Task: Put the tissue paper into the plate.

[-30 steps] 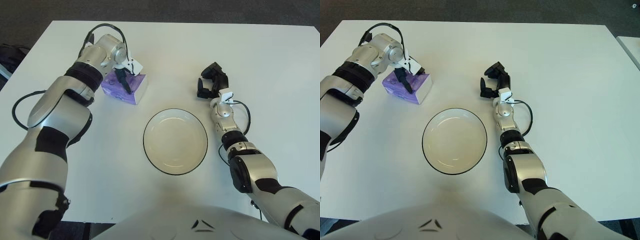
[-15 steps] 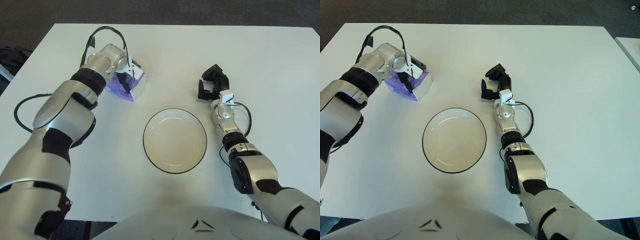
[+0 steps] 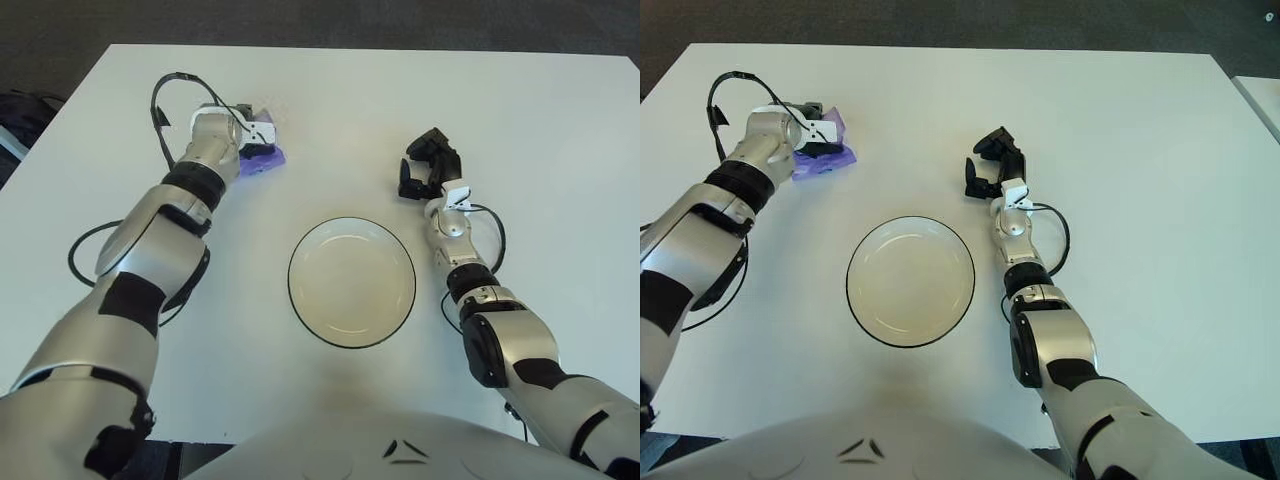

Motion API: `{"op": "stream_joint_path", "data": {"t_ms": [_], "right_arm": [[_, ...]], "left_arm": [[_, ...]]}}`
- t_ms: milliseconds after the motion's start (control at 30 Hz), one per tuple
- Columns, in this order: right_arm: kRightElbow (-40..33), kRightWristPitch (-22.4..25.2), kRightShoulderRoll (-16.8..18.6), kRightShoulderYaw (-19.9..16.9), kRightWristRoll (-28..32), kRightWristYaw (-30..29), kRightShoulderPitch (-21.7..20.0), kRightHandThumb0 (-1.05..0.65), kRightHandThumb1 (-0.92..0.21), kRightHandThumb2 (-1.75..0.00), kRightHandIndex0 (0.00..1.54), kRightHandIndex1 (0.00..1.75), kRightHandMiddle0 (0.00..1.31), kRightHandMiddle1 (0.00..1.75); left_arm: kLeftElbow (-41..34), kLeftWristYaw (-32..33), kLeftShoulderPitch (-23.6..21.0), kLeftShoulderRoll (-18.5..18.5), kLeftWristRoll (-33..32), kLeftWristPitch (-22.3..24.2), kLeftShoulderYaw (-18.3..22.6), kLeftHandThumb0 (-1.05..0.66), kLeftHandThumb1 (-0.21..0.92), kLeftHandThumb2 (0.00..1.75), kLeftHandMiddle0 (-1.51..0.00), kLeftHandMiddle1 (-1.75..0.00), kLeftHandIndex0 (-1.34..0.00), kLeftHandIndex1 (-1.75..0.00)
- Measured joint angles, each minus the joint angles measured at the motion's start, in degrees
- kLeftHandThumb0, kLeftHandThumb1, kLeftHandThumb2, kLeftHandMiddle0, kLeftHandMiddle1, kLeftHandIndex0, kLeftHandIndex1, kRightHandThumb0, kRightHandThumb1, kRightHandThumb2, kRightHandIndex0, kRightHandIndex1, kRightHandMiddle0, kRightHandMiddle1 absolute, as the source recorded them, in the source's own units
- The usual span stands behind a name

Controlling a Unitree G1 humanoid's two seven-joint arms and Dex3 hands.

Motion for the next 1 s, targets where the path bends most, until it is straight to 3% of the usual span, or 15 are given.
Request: {"op": "stream_joint_path", "data": {"t_ms": [33, 67, 133, 167, 200, 267, 367, 400, 433, 533, 633, 767, 800, 900, 1000], "right_arm": [[0.0, 0.0, 0.0, 0.0, 0.0, 0.0, 0.0, -0.01, -0.27, -1.37, 0.54, 1.75, 0.52, 1.74], [-0.01, 0.0, -0.03, 0.01, 0.0, 0.0, -0.02, -0.01, -0.28, -1.37, 0.54, 1.75, 0.52, 1.74], [-0.01, -0.01, -0.08, 0.01, 0.0, -0.01, -0.04, -0.01, -0.28, -1.36, 0.53, 1.75, 0.52, 1.74], [-0.01, -0.01, -0.11, 0.02, 0.0, -0.01, -0.05, -0.01, -0.28, -1.36, 0.53, 1.75, 0.51, 1.74], [-0.01, -0.01, -0.14, 0.02, 0.0, -0.01, -0.05, -0.01, -0.28, -1.36, 0.53, 1.75, 0.51, 1.75], [0.0, -0.01, -0.18, 0.02, 0.0, -0.01, -0.02, -0.01, -0.28, -1.36, 0.53, 1.75, 0.51, 1.75], [-0.12, -0.05, -0.19, 0.05, 0.0, -0.02, -0.2, -0.01, -0.28, -1.36, 0.53, 1.75, 0.51, 1.75], [-0.16, -0.05, -0.22, 0.04, 0.01, -0.03, -0.23, -0.01, -0.28, -1.36, 0.53, 1.75, 0.51, 1.75], [-0.19, -0.03, -0.3, 0.0, 0.02, -0.05, -0.2, -0.01, -0.28, -1.36, 0.53, 1.75, 0.51, 1.75], [-0.2, -0.01, -0.49, -0.04, 0.04, -0.05, -0.24, -0.01, -0.28, -1.37, 0.53, 1.75, 0.52, 1.75], [-0.37, -0.04, -0.63, -0.09, 0.04, -0.06, -0.42, -0.01, -0.27, -1.37, 0.53, 1.75, 0.52, 1.75], [-0.4, -0.03, -0.63, -0.11, 0.05, -0.05, -0.54, -0.01, -0.21, -1.41, 0.69, 1.75, 0.52, 1.64], [-0.41, -0.03, -0.63, -0.14, 0.07, -0.05, -0.59, -0.01, -0.21, -1.41, 0.7, 1.75, 0.52, 1.64], [-0.41, 0.0, -0.73, -0.21, 0.14, -0.04, -0.6, -0.01, -0.2, -1.42, 0.72, 1.75, 0.53, 1.62], [-0.4, 0.04, -0.74, -0.23, 0.16, 0.03, -0.46, -0.01, -0.2, -1.42, 0.73, 1.75, 0.53, 1.61]], "left_arm": [[-0.71, -0.54, 0.17, 0.35, 1.23, -0.21, -1.35, -0.48, 0.92, 0.5, -0.26, -0.08, -0.14, -0.86], [-1.15, -0.74, 0.2, 0.58, 2.64, -0.65, -2.82, -0.44, 0.92, 0.43, -0.33, -0.11, -0.24, -1.09], [-1.27, -0.35, 0.17, 0.21, 4.27, -0.6, -4.38, -0.4, 0.92, 0.38, -0.38, -0.13, -0.32, -1.3], [-1.22, 0.14, 0.16, -0.16, 4.88, -0.3, -4.88, -0.39, 0.89, 0.44, -0.33, -0.37, -0.33, -1.37], [-1.28, 0.28, 0.14, -0.31, 5.69, -0.21, -5.52, -0.4, 0.77, 0.63, -0.33, -0.82, -0.37, -1.5], [-2.42, -0.55, 0.1, 0.56, 7.82, -1.79, -7.94, -0.42, 0.59, 0.92, -0.53, -1.37, -0.44, -1.65], [-5.21, 0.73, 1.01, 1.49, 10.32, -3.26, -10.03, -0.41, 0.56, 0.97, -0.75, -1.62, -0.45, -1.69], [-6.04, 2.21, 1.69, 1.57, 10.91, -2.56, -10.13, -0.41, 0.55, 0.99, -0.77, -1.65, -0.45, -1.7], [-7.03, 3.49, 2.43, 1.75, 11.61, -1.83, -10.42, -0.27, 0.39, 1.14, -0.82, -1.52, -0.51, -1.72], [-11.22, 2.13, 3.48, 3.11, 14.54, -5.02, -13.51, -0.09, 0.21, 1.33, -0.87, -1.4, -0.57, -1.74], [-15.25, -2.65, 2.97, 5.15, 14.77, -8.0, -14.03, -0.03, 0.18, 1.35, -0.85, -1.38, -0.57, -1.74], [-19.35, -8.52, 2.18, 8.93, 14.88, -15.22, -15.49, -0.01, 0.18, 1.35, -0.84, -1.36, -0.56, -1.75], [-20.09, -9.85, 2.03, 9.82, 14.96, -16.98, -15.86, -0.01, 0.18, 1.37, -0.81, -1.44, -0.56, -1.73], [-18.71, -5.77, 3.26, 9.91, 15.95, -17.28, -16.52, -0.01, 0.16, 1.43, -0.75, -1.64, -0.6, -1.62], [-17.9, 0.82, 5.23, 9.73, 16.94, -15.91, -16.25, -0.01, 0.15, 1.42, -0.74, -1.71, -0.67, -1.48]]}}
